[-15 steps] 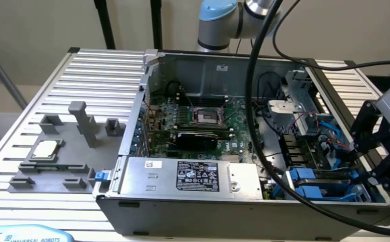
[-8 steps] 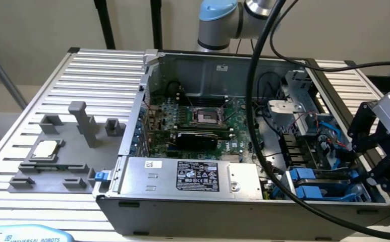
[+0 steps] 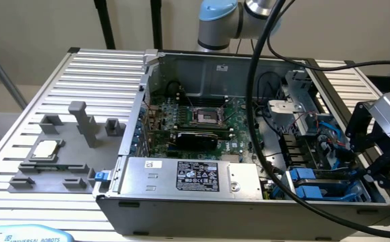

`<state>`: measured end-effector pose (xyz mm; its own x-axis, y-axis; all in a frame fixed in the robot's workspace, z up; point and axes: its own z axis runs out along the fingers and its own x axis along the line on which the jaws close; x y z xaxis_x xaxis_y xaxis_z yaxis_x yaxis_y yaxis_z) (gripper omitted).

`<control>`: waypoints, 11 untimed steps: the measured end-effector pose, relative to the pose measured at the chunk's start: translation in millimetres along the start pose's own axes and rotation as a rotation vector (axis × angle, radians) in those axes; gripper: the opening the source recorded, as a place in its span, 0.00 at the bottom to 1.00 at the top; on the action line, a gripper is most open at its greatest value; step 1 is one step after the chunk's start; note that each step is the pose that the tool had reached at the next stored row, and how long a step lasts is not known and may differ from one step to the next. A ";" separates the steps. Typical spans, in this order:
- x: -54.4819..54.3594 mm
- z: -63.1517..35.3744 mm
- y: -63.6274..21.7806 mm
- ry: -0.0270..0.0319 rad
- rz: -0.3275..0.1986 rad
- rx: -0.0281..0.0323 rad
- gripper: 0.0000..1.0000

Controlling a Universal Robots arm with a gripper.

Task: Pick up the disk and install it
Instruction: 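Insert the first disk wire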

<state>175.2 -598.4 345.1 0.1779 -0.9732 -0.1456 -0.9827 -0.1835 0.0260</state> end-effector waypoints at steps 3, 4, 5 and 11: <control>-1.2 0.3 -0.2 0.0006 -0.009 0.0018 0.34; -1.4 0.5 -0.3 0.0008 -0.012 0.0025 0.27; -1.6 0.6 -0.3 0.0010 -0.015 0.0032 0.27; -2.8 1.0 -0.5 0.0024 -0.033 0.0062 0.17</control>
<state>175.2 -595.4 344.4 0.2101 -0.9670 -0.1439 -0.9766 -0.2145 0.0151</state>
